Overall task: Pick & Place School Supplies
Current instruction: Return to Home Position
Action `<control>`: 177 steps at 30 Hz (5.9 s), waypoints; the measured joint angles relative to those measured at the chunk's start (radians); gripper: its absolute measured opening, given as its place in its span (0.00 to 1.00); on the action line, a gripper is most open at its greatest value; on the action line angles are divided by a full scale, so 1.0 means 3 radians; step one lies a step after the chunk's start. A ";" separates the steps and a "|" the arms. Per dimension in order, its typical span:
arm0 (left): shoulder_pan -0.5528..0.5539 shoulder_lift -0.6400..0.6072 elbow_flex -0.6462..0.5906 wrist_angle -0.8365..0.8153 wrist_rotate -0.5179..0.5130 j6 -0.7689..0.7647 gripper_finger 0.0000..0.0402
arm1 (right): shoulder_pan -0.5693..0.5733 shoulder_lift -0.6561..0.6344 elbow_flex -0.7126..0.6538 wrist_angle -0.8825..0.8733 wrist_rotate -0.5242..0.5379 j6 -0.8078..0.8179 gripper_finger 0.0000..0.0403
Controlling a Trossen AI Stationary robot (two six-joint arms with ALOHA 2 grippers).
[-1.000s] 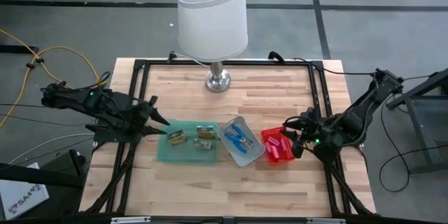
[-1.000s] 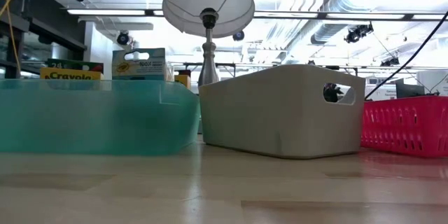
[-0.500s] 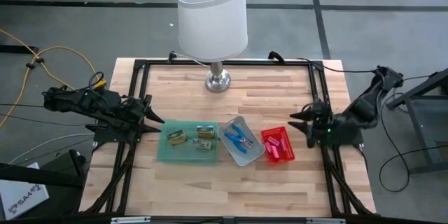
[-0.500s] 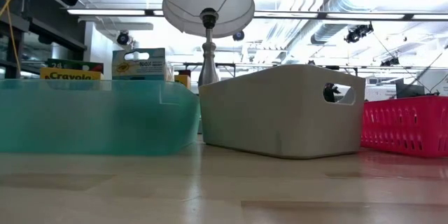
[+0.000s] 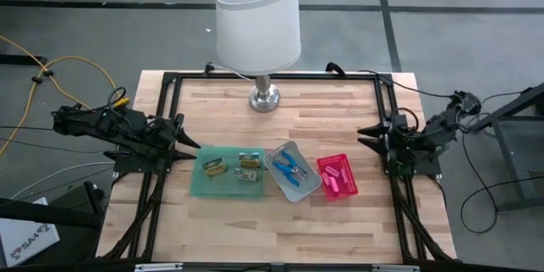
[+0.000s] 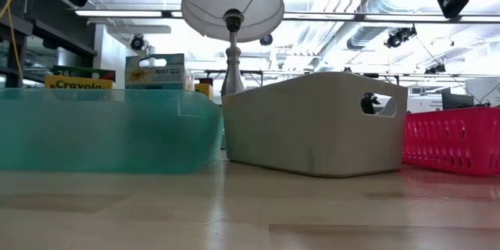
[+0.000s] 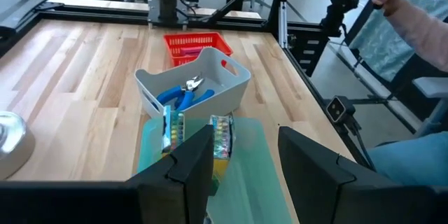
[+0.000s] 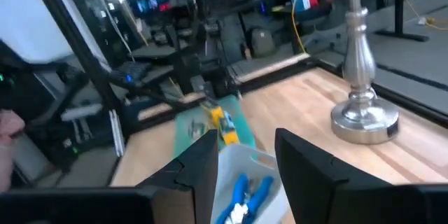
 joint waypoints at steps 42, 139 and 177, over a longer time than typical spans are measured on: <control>0.0000 0.0000 0.0000 0.0025 -0.0002 0.0000 0.39 | -0.1835 -0.0806 -0.1522 0.1187 -0.1433 -0.0085 0.33; -0.0001 -0.1012 -0.1916 0.1999 0.0030 0.0203 0.39 | -0.2177 -0.0844 -0.1595 0.1145 -0.2633 -0.0170 0.33; -0.0001 -0.1012 -0.2038 0.1835 0.0066 0.0534 0.39 | -0.2176 -0.0844 -0.1595 0.1145 -0.2633 -0.0170 0.33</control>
